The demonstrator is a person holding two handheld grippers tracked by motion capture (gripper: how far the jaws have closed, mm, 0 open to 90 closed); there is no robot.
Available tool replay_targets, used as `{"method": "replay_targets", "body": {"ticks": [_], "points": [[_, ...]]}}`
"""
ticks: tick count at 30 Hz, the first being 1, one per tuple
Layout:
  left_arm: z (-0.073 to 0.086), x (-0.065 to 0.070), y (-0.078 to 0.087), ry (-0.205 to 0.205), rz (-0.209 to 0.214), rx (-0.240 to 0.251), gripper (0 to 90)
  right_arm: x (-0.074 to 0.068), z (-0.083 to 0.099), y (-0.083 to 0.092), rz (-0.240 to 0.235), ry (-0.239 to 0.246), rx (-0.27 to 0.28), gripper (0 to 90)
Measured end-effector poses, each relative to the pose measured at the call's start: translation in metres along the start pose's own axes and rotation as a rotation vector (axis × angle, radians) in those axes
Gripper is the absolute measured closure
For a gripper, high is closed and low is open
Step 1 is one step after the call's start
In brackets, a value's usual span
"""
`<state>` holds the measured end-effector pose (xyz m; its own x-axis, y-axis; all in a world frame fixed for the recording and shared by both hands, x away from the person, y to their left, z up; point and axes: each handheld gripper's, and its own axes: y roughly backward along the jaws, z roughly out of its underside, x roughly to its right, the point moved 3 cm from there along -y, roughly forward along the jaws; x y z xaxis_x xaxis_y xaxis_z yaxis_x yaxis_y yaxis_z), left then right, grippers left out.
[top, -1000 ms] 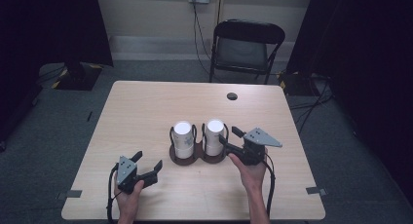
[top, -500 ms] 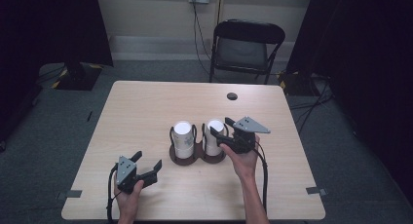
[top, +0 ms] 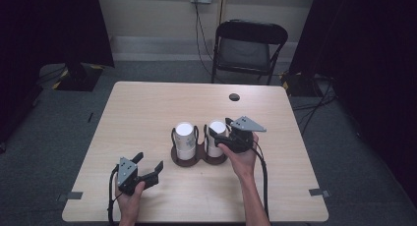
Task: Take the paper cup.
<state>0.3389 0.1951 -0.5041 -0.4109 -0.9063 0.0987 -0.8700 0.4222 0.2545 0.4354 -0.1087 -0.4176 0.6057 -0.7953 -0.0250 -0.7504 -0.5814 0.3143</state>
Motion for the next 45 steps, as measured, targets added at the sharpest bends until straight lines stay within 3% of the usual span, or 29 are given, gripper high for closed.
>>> {"method": "replay_targets", "body": {"ticks": [8, 19, 30, 37, 39, 45], "points": [[0.0, -0.0003, 0.0, 0.006, -0.003, 0.001, 17.0, -0.0007, 0.0026, -0.0079, 0.0, 0.012, -0.012, 27.3], [0.0, -0.0007, 0.0005, 0.007, -0.002, 0.006, 17.0, -0.0026, 0.0024, -0.01, -0.001, 0.027, -0.025, 35.5], [0.0001, -0.0004, 0.0007, 0.005, 0.001, 0.007, 17.0, -0.002, -0.001, -0.0084, -0.008, 0.021, -0.007, 36.7], [0.0001, 0.0, 0.0009, -0.002, 0.002, 0.008, 17.1, -0.0016, -0.003, -0.0078, -0.009, 0.0, 0.001, 37.1], [0.0001, 0.0001, 0.0007, -0.002, 0.001, 0.006, 17.1, -0.001, -0.0038, -0.0073, -0.01, -0.026, 0.01, 37.2], [0.0001, -0.0003, 0.0008, 0.002, -0.001, 0.009, 17.3, -0.0029, -0.0052, -0.0072, -0.006, -0.019, 0.012, 37.4]]}}
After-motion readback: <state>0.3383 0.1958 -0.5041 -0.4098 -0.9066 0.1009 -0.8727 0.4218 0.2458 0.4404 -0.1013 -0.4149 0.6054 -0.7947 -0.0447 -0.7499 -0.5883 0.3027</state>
